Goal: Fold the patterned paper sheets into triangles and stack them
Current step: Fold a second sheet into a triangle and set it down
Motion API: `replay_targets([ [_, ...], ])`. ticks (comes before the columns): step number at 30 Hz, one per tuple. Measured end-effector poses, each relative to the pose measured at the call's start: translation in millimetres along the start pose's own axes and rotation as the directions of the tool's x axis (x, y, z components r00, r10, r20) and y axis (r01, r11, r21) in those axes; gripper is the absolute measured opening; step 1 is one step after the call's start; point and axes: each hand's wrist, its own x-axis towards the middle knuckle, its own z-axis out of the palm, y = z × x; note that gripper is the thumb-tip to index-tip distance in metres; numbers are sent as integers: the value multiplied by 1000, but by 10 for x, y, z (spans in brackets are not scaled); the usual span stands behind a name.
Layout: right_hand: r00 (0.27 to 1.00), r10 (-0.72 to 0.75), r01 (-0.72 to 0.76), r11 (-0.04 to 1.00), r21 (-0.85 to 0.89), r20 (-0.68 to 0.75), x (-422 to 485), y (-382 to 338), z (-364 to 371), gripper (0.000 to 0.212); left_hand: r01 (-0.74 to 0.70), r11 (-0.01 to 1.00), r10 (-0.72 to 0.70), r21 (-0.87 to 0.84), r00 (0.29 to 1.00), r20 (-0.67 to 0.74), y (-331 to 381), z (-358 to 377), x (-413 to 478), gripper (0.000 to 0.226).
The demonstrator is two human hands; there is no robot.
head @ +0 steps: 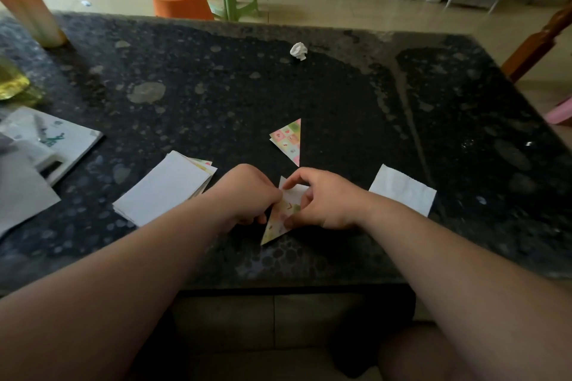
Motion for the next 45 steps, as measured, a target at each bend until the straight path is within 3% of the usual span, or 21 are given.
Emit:
replay_targets([
  [10,997,-80,80,997,2,-5,-42,-100,-95,46,-8,946,51,-324,991,124,-147,-61,68,4],
  [17,993,-101,95,991,-96,-59,-80,-173,-58,42,61,899,3,-434,989,145,-180,-83,38,5],
  [19,994,-96,91,991,-99,-47,-75,-176,-49,38,88,884,-17,-459,987,158,-177,-70,34,14],
  [26,992,-115,106,980,-171,-47,-61,-119,-33,13,109,969,-96,-222,993,71,-151,-87,58,18],
  [29,993,-116,111,973,-201,-15,-104,-122,-93,20,50,993,-54,-110,998,-30,-119,-108,49,10],
  [33,988,-154,148,974,-173,-23,-152,-84,-100,33,39,991,-43,-131,998,-35,-135,-100,60,14],
  [38,980,-127,114,989,-93,-151,-51,0,-7,31,-44,987,44,-152,999,-6,-123,-57,39,23],
  [40,980,-109,94,991,-97,-169,-21,2,34,30,-108,990,109,-87,994,7,-149,-23,16,32],
  [43,963,-125,84,981,-174,-241,-6,-2,35,44,-168,986,169,20,985,-20,-176,22,32,20],
  [45,933,-96,37,984,-172,-346,-6,-5,-53,58,-158,987,157,-15,987,-35,-177,6,53,16],
])
